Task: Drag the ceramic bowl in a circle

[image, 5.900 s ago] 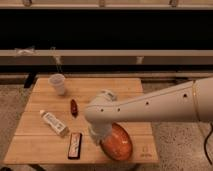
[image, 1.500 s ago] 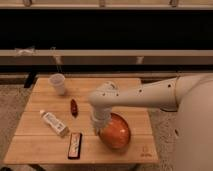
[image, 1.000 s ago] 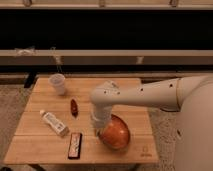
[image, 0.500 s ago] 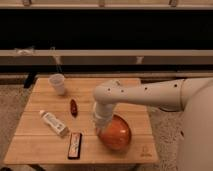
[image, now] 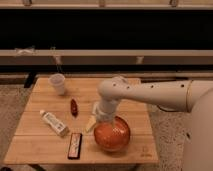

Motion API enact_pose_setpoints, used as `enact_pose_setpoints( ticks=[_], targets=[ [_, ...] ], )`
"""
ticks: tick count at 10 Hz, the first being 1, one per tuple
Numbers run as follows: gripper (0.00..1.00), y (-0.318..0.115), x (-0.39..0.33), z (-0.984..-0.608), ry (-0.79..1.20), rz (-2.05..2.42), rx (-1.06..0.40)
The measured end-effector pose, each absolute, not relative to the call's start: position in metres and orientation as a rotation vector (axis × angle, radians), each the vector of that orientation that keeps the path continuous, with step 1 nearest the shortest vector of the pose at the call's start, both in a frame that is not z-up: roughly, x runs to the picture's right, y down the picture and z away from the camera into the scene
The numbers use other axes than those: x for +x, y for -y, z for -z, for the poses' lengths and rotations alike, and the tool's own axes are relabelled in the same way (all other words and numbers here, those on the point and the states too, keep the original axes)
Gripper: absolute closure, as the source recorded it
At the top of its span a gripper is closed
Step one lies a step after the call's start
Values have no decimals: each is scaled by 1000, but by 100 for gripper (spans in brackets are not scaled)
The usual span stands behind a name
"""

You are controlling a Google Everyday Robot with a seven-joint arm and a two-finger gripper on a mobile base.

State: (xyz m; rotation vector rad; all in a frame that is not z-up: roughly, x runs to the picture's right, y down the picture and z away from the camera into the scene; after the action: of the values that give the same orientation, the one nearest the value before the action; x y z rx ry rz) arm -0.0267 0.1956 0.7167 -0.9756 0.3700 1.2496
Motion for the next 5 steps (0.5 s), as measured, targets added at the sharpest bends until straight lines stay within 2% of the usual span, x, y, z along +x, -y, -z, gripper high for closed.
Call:
enact_pose_setpoints(
  ticks=[2,5],
  targets=[
    [20,-174,-18,-708,-330,-1267,-971],
    [20,-167,-15,-706,-316,-1275,-969]
  ],
)
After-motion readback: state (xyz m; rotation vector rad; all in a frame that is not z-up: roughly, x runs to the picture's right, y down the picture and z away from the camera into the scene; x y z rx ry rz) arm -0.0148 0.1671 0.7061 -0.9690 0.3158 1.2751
